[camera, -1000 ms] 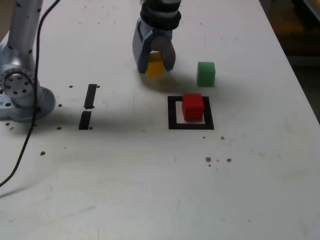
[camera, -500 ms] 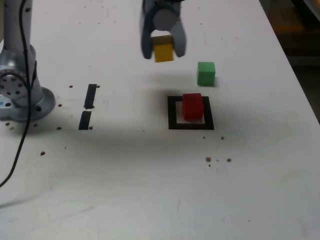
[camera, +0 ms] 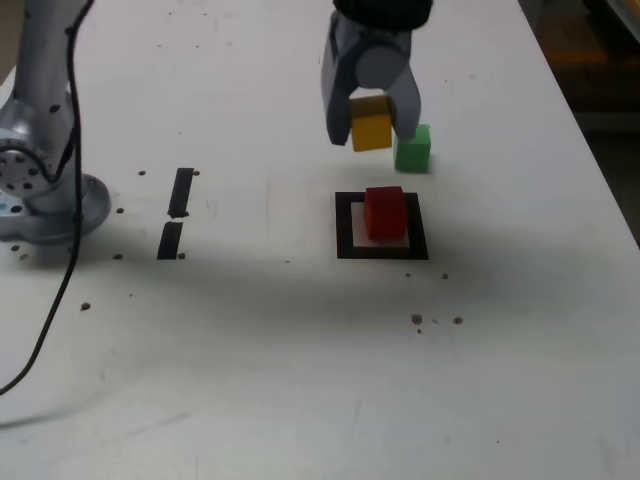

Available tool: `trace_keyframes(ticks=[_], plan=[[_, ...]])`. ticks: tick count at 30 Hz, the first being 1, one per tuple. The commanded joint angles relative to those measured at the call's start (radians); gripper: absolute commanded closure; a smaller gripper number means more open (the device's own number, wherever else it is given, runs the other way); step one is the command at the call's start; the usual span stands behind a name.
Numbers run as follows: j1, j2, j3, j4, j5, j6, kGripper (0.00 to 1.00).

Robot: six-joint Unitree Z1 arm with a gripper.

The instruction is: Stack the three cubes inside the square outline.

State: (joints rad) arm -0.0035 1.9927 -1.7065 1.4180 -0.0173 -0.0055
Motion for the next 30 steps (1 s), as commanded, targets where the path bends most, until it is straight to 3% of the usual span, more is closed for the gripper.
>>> trace_keyframes(ticks=[1, 7, 12, 25, 30], plan=[[-0.014, 0.018, -0.025, 0.004, -0.002, -0.004, 0.79], [-0.085, 0.071, -0.062, 0.012, 0.005, -0.053, 0.79], [-0.124, 0.109, -0.078, 0.016, -0.018, -0.080, 0.79], [-0.105, 0.174, -0.060, 0.009, -0.012, -0.076, 0.78], [-0.104, 0.187, -0.067, 0.007, -0.010, -0.074, 0.71]])
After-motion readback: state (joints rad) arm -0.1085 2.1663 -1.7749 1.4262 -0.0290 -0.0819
